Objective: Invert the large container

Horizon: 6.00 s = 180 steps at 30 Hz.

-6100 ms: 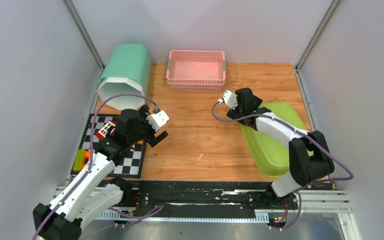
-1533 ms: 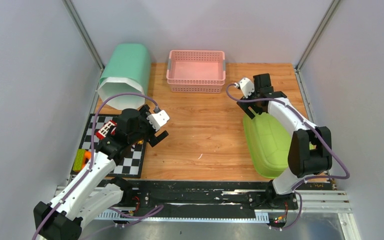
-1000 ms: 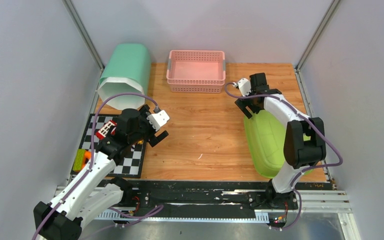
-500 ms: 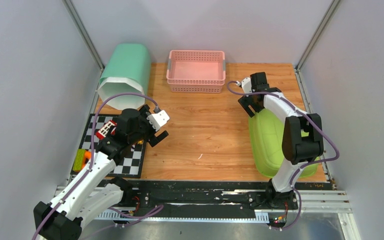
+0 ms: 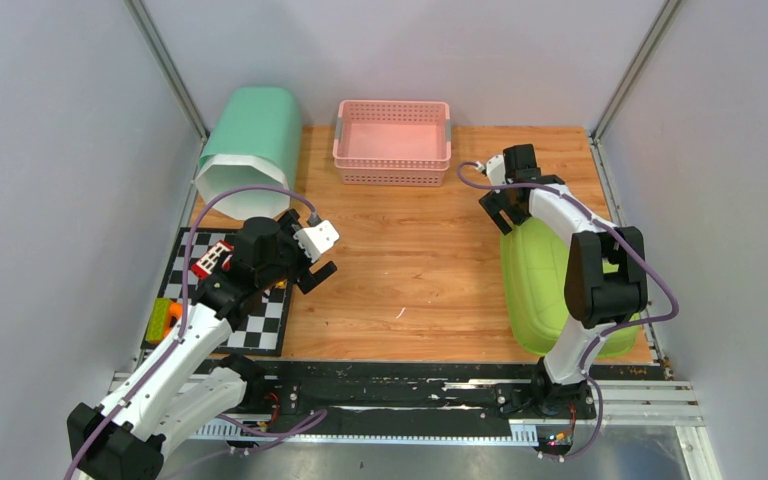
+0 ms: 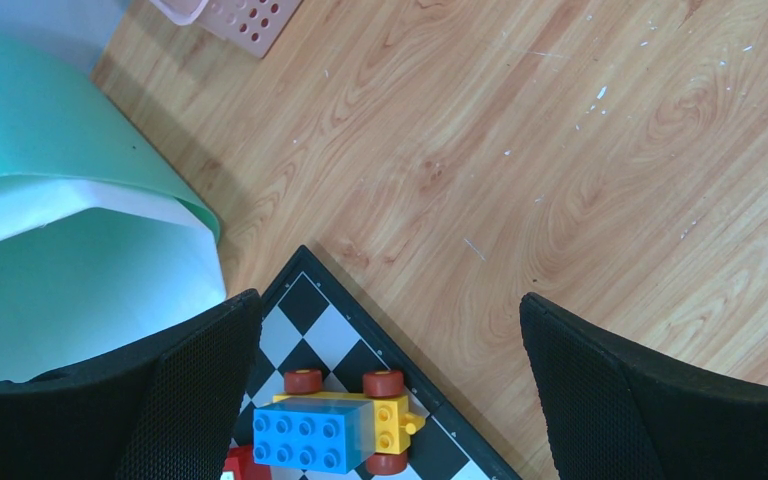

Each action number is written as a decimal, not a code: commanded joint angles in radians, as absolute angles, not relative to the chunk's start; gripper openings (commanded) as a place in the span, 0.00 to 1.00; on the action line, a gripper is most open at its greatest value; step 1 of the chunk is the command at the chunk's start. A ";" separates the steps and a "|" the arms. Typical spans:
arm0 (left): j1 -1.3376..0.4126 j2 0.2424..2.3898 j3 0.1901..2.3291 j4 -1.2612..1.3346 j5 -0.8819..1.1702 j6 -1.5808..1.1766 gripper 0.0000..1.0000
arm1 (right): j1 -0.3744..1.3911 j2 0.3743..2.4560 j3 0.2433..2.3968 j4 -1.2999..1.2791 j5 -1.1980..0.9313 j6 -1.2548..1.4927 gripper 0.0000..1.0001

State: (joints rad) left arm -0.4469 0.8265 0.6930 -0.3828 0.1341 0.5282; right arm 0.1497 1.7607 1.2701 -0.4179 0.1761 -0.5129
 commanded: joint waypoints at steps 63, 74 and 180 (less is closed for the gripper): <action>-0.453 0.912 0.675 -0.347 0.076 0.550 1.00 | 0.243 2.397 2.275 -0.347 -0.263 0.175 0.73; -0.453 0.909 0.673 -0.347 0.079 0.554 1.00 | 0.254 2.413 2.276 -0.348 -0.288 0.207 0.60; -0.820 1.024 0.885 -0.522 0.299 1.152 0.71 | 0.158 1.706 1.268 -0.526 -0.721 -0.160 0.03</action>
